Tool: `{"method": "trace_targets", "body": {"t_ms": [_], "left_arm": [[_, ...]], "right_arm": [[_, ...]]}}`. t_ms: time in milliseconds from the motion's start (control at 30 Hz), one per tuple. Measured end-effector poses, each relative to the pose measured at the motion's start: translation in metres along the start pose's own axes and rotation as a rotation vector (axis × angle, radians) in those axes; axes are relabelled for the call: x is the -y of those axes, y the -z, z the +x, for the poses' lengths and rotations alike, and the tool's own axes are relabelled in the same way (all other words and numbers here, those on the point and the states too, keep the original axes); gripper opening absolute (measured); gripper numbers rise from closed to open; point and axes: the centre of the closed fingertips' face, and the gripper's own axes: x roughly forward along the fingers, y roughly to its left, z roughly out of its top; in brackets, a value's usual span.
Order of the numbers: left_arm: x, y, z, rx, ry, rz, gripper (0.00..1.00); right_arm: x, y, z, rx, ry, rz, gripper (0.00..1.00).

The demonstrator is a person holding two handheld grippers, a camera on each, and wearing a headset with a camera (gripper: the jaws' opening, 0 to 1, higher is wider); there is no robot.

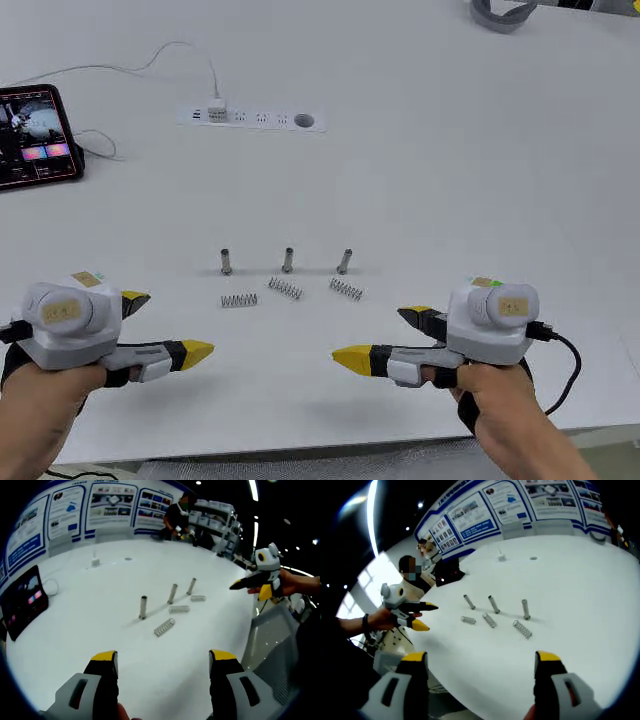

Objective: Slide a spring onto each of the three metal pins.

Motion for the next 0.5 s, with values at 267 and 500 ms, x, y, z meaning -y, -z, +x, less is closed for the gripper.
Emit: {"method": "trace_targets", "body": {"t_ms": [267,500], "left_arm": [[0.010,-0.001,0.012,-0.036,0.046,0.078,0.75],[0.015,-0.005,0.022,-0.060,0.082,0.134,0.73]], "right_arm": [[-0.002,0.003,0.000,-0.007,0.001,0.001,0.89],[-0.003,0.005,0.000,-0.011,0.000,0.005,0.89]]}}
